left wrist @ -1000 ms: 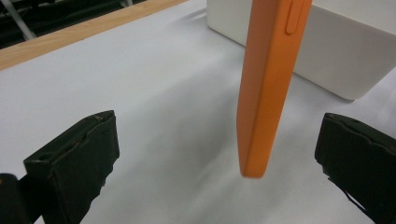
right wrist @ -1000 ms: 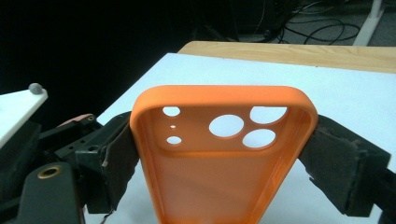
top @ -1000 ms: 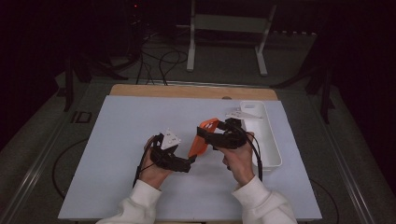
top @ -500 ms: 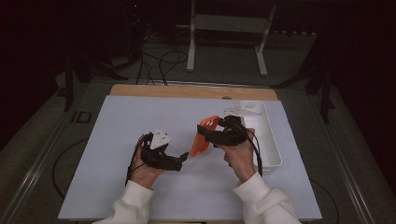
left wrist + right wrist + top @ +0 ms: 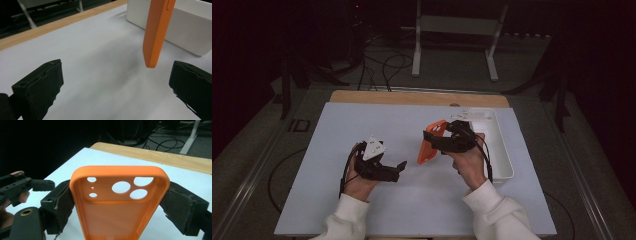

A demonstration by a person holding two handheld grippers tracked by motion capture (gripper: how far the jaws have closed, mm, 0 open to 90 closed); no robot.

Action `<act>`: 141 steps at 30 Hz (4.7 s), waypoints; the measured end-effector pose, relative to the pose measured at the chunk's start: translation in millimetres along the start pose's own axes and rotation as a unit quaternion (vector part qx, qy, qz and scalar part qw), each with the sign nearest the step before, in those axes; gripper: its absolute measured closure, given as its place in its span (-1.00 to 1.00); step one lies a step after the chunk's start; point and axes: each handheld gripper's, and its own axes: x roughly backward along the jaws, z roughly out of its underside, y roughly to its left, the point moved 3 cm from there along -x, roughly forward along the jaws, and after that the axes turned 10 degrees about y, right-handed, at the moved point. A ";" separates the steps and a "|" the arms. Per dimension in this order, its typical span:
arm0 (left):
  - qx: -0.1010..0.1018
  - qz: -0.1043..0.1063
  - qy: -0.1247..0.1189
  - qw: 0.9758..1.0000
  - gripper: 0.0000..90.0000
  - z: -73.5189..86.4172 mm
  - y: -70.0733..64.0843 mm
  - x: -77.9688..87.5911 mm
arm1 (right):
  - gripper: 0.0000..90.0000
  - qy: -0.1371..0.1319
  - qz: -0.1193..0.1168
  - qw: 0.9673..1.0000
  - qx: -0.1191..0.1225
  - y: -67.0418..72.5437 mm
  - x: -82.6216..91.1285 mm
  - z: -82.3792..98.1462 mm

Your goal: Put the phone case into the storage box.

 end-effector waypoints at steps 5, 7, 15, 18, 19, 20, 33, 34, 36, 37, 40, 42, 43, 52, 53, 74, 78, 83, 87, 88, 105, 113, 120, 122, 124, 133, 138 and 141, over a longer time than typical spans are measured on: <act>0.002 -0.005 -0.004 1.000 -1.00 3.4 4.2 4.6 | -0.64 0.000 0.006 1.000 0.001 -3.7 -0.6 -2.3; 0.001 -0.008 -0.005 1.000 -1.00 4.8 6.5 6.5 | -0.64 0.001 0.008 1.000 0.001 -4.8 -1.1 -2.4; 0.004 -0.029 -0.013 0.999 -1.00 12.2 14.5 13.8 | -0.64 0.001 0.011 1.000 0.004 -7.2 -4.0 -3.5; 0.008 -0.031 -0.013 0.999 -1.00 15.5 17.9 16.7 | -0.64 0.001 0.011 1.000 0.005 -7.5 -5.0 -4.2; 0.009 -0.031 -0.013 0.999 -1.00 16.9 18.9 17.5 | -0.64 0.001 0.012 1.000 0.006 -7.6 -5.3 -4.4; 0.011 -0.032 -0.012 0.999 -1.00 18.3 19.9 18.2 | -0.64 0.001 0.013 1.000 0.008 -7.6 -5.5 -4.7; 0.020 -0.038 -0.006 0.999 -1.00 36.2 31.5 25.7 | -0.64 0.003 0.022 1.000 0.013 -9.6 -8.9 -7.5; 0.020 -0.039 -0.006 0.999 -1.00 37.4 32.1 26.2 | -0.64 0.003 0.023 1.000 0.014 -9.9 -9.2 -7.6; 0.023 -0.039 -0.008 0.999 -1.00 39.7 33.4 27.1 | -0.64 0.004 0.025 1.000 0.013 -10.7 -9.4 -8.0; 0.024 -0.039 -0.009 0.999 -1.00 40.8 33.9 27.6 | -0.64 0.004 0.026 1.000 0.013 -10.9 -9.5 -8.3; 0.026 -0.047 -0.014 0.998 -1.00 43.5 35.6 30.1 | -0.64 0.004 0.028 0.999 0.014 -11.7 -9.6 -9.4; 0.029 -0.047 -0.016 0.998 -1.00 45.0 36.9 31.5 | -0.64 0.003 0.031 0.999 0.016 -12.3 -9.5 -10.2; 0.030 -0.047 -0.016 0.998 -1.00 45.9 37.4 32.0 | -0.64 0.003 0.032 0.999 0.017 -12.9 -9.6 -10.6; 0.037 -0.048 -0.017 0.998 -1.00 53.9 41.4 34.7 | -0.64 0.003 0.043 0.999 0.015 -18.0 -9.1 -13.4; 0.036 -0.048 -0.017 0.998 -1.00 54.8 41.7 35.1 | -0.64 0.003 0.044 0.999 0.015 -18.5 -9.1 -13.6; 0.048 -0.048 -0.030 0.997 -1.00 73.3 44.9 41.1 | -0.64 0.004 0.060 0.998 0.014 -26.2 -9.9 -17.9; 0.048 -0.048 -0.034 0.997 -1.00 77.4 45.4 42.0 | -0.64 0.004 0.063 0.998 0.015 -27.3 -9.5 -19.0; 0.048 -0.048 -0.040 0.997 -1.00 83.1 46.0 44.0 | -0.64 0.003 0.066 0.998 0.014 -28.7 -9.0 -20.6; 0.049 -0.049 -0.046 0.997 -1.00 89.3 47.0 47.3 | -0.64 0.002 0.067 0.998 0.014 -29.4 -7.9 -22.0; 0.049 -0.050 -0.045 0.996 -1.00 91.2 47.4 47.9 | -0.64 0.002 0.068 0.998 0.016 -29.8 -7.6 -22.4; 0.052 -0.058 -0.049 0.996 -1.00 109.7 47.8 55.5 | -0.64 -0.005 0.077 0.997 0.007 -35.3 -4.4 -26.3; 0.052 -0.059 -0.054 0.995 -1.00 111.4 48.2 56.5 | -0.64 -0.008 0.083 0.997 0.006 -38.3 -4.4 -29.7; 0.051 -0.058 -0.053 0.996 -1.00 111.7 47.4 56.4 | -0.64 -0.009 0.088 0.996 0.004 -42.5 -5.8 -30.1; 0.050 -0.058 -0.053 0.996 -1.00 111.7 47.1 56.5 | -0.64 -0.009 0.089 0.996 0.004 -43.3 -6.6 -30.3; 0.051 -0.057 -0.054 0.996 -1.00 111.6 46.8 56.6 | -0.64 -0.009 0.089 0.996 0.002 -44.0 -7.7 -30.8; 0.051 -0.057 -0.055 0.996 -1.00 112.1 47.3 57.4 | -0.64 -0.011 0.094 0.995 0.007 -42.9 -11.0 -36.4; 0.050 -0.056 -0.055 0.996 -1.00 111.9 47.1 57.4 | -0.64 -0.014 0.101 0.995 0.007 -45.3 -10.4 -39.8; 0.051 -0.057 -0.055 0.996 -1.00 111.9 47.0 57.3 | -0.64 -0.013 0.105 0.994 0.006 -47.7 -10.4 -41.2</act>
